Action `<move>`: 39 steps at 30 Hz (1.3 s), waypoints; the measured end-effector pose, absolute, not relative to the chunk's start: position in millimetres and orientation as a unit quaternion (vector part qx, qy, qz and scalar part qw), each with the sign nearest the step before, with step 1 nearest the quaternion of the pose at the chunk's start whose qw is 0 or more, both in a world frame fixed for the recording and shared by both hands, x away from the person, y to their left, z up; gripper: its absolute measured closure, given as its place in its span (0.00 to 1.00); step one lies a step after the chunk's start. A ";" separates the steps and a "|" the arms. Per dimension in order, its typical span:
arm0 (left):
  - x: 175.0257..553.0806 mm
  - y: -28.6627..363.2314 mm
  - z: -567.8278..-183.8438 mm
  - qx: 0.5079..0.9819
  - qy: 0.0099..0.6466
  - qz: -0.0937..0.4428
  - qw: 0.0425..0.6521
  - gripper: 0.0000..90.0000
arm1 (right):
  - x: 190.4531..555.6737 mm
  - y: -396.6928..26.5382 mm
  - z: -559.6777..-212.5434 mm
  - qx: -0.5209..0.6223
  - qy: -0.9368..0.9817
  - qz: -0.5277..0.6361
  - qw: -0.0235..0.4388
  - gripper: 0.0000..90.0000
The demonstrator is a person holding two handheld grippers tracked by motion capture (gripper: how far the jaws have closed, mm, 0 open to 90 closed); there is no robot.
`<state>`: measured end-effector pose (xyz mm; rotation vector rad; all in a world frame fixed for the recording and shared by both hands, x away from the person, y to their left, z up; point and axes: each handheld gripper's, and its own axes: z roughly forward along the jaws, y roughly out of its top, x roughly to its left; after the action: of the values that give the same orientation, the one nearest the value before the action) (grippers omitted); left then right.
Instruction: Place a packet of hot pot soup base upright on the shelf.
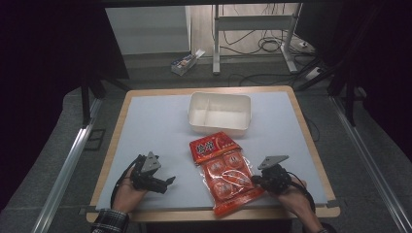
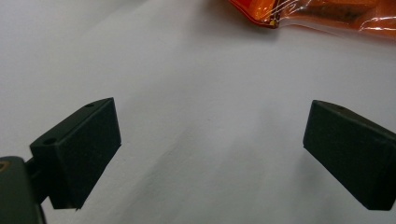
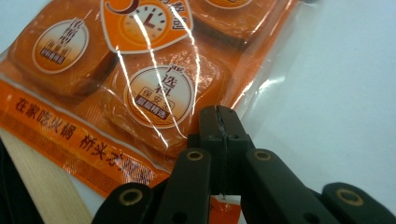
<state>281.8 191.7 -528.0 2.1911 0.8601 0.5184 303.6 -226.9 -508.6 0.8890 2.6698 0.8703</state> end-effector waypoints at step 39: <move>284.1 199.5 -525.5 0.838 0.350 0.204 0.365 0.05 | 265.6 -155.4 -515.7 0.166 0.930 0.327 0.008 1.00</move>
<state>284.1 199.5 -525.5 2.1554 0.9014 0.5255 265.6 -155.4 -515.7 0.5193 2.9068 1.0233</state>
